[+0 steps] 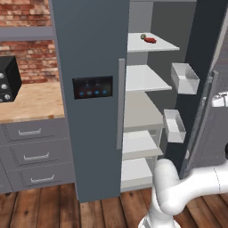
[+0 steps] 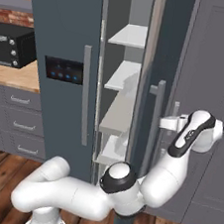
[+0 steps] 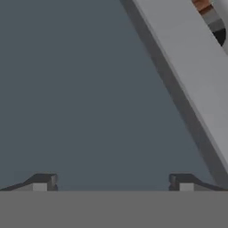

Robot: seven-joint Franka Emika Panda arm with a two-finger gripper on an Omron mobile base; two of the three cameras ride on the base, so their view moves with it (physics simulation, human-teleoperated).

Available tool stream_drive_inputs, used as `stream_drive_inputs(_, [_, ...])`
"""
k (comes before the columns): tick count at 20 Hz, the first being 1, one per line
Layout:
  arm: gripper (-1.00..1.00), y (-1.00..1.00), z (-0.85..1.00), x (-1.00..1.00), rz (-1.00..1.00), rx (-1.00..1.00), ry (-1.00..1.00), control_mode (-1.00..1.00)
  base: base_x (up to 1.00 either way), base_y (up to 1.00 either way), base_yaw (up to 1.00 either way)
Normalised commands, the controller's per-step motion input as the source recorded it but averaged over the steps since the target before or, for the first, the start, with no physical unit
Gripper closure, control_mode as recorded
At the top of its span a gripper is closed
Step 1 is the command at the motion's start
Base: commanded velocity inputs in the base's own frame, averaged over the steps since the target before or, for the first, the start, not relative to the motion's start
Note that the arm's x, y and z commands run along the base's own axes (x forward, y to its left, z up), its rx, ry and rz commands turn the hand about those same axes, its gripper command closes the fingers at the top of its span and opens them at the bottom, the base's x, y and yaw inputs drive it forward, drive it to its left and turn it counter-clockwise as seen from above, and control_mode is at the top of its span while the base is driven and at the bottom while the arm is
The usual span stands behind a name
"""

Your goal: Pick up the frozen steak from the freezer, place it on any shelf in the fridge, and close the fridge and freezer doors when done.

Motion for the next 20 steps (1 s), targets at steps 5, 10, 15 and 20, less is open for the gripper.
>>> stream_drive_inputs(5, [-1.0,1.0,0.03,0.0,0.09,0.09,0.0,-1.0,0.0,0.0,0.0])
stream_drive_inputs(10, [-1.0,0.99,0.19,0.0,0.05,0.07,0.0,-1.0,0.0,0.0,0.0])
stream_drive_inputs(15, [-1.0,0.9,0.33,0.07,0.0,0.02,0.0,-1.0,0.0,0.0,0.0])
stream_drive_inputs(20, [-1.0,0.63,0.37,0.41,-0.03,-0.02,-0.01,-1.0,0.0,0.0,0.0])
